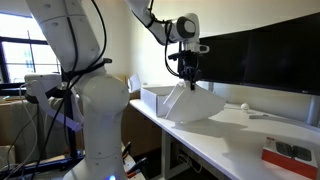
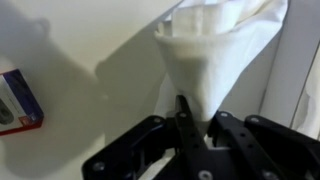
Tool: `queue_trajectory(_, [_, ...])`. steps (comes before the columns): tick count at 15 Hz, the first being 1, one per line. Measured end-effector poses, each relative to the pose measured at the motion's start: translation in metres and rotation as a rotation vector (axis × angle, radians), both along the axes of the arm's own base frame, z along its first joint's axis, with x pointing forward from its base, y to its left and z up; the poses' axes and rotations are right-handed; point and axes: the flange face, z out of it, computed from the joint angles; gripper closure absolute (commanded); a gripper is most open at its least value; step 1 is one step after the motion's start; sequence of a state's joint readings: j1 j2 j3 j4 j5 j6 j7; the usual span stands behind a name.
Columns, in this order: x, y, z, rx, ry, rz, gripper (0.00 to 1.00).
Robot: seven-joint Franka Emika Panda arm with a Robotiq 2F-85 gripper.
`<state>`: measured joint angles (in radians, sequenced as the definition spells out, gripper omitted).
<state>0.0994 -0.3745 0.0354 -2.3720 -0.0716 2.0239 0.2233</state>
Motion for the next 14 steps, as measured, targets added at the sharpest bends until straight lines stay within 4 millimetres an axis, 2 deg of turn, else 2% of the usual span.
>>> queue_trajectory(5, [-0.037, -0.029, -0.055, 0.006, 0.028, -0.056, 0.95])
queue_trajectory(9, [-0.053, -0.043, -0.096, 0.007, 0.047, -0.083, 0.95])
queue_trajectory(12, [-0.044, -0.038, -0.107, 0.006, 0.030, -0.070, 0.95])
queue_trajectory(14, [-0.020, -0.028, -0.099, -0.010, -0.010, -0.028, 0.95])
